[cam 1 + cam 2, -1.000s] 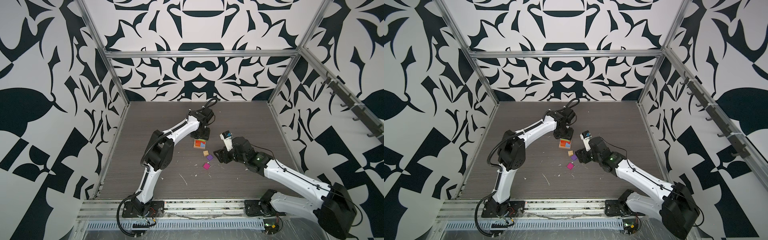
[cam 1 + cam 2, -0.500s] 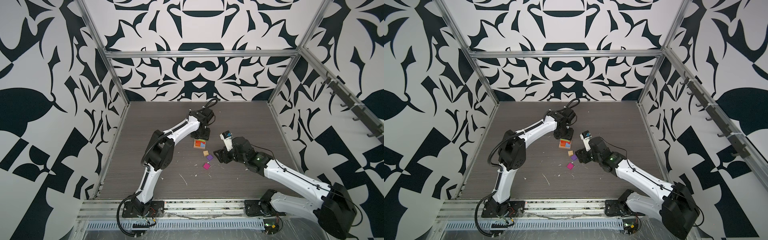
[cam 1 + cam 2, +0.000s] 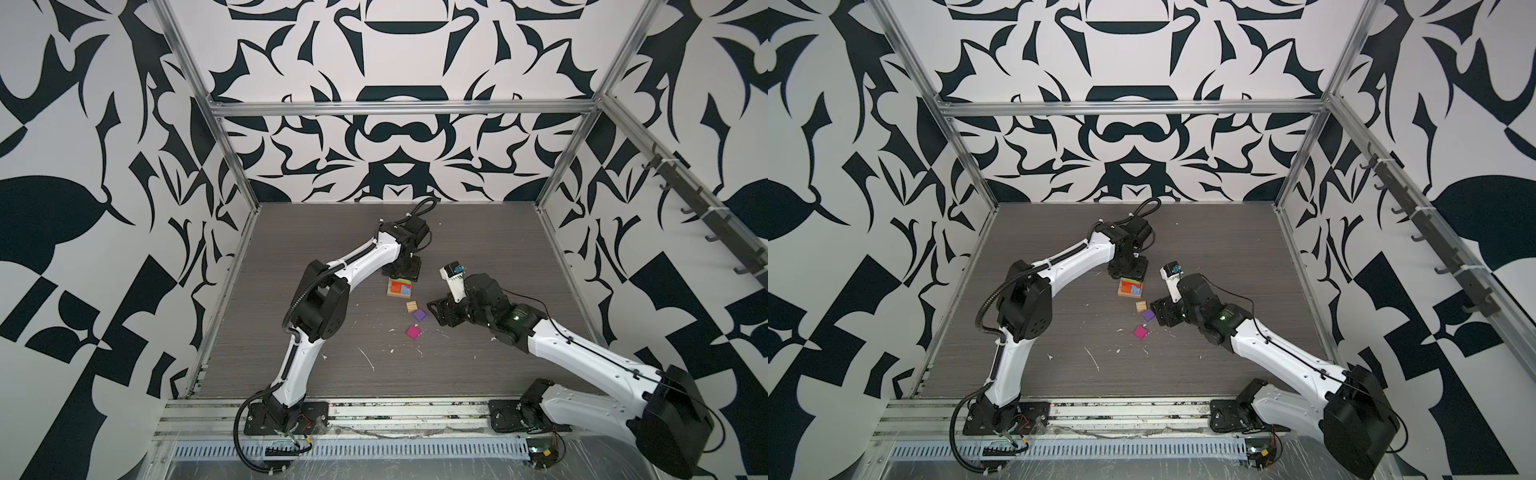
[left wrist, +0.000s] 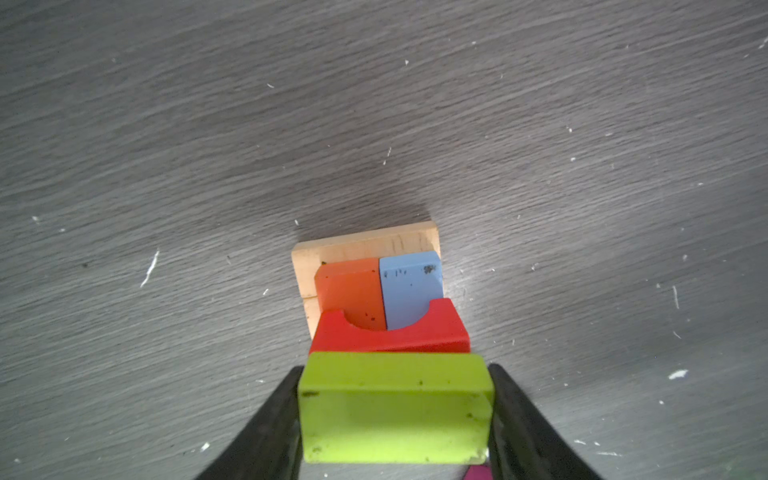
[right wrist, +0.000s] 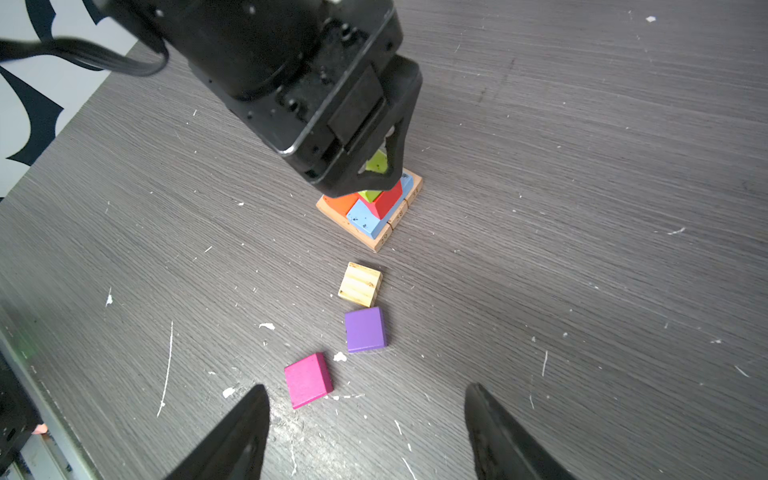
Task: Build the wood block tower
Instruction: 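Lower the lime green block onto the red arch with the left gripper, then open the left gripper and raise it off the lime green block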
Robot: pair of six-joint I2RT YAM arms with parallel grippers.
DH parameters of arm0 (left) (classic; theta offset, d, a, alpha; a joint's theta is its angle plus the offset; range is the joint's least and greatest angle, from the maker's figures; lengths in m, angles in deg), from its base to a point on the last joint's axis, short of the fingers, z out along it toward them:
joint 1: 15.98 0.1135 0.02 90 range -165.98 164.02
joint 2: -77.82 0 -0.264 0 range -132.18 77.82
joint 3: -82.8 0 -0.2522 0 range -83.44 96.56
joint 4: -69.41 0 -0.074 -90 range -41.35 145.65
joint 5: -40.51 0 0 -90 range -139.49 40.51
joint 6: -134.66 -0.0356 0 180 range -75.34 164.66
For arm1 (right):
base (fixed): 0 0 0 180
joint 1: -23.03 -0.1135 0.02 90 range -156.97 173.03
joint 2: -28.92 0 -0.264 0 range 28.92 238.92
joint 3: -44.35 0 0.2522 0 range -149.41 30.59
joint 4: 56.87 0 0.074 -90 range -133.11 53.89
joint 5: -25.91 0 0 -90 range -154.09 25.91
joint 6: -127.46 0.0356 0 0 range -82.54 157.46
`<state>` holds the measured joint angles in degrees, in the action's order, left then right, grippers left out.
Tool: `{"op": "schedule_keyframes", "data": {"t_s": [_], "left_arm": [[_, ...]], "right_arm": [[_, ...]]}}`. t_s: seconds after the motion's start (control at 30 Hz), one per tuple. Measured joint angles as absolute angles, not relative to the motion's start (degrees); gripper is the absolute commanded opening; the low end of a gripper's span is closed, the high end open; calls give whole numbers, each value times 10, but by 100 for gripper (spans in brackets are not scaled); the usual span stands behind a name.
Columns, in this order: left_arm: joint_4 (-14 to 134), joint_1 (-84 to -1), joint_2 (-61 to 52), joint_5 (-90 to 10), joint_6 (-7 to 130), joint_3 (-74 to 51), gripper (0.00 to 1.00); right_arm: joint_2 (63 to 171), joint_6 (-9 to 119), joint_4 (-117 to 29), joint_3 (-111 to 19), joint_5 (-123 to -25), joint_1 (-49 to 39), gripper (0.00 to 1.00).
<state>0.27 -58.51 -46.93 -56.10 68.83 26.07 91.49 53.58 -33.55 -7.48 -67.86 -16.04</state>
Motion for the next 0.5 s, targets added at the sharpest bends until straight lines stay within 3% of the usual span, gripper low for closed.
{"op": "schedule_keyframes", "data": {"t_s": [0.5], "left_arm": [[-3,-586,-475,-566,688,271,80]], "right_arm": [[917,536,-335,-75,-679,-160,77]]}}
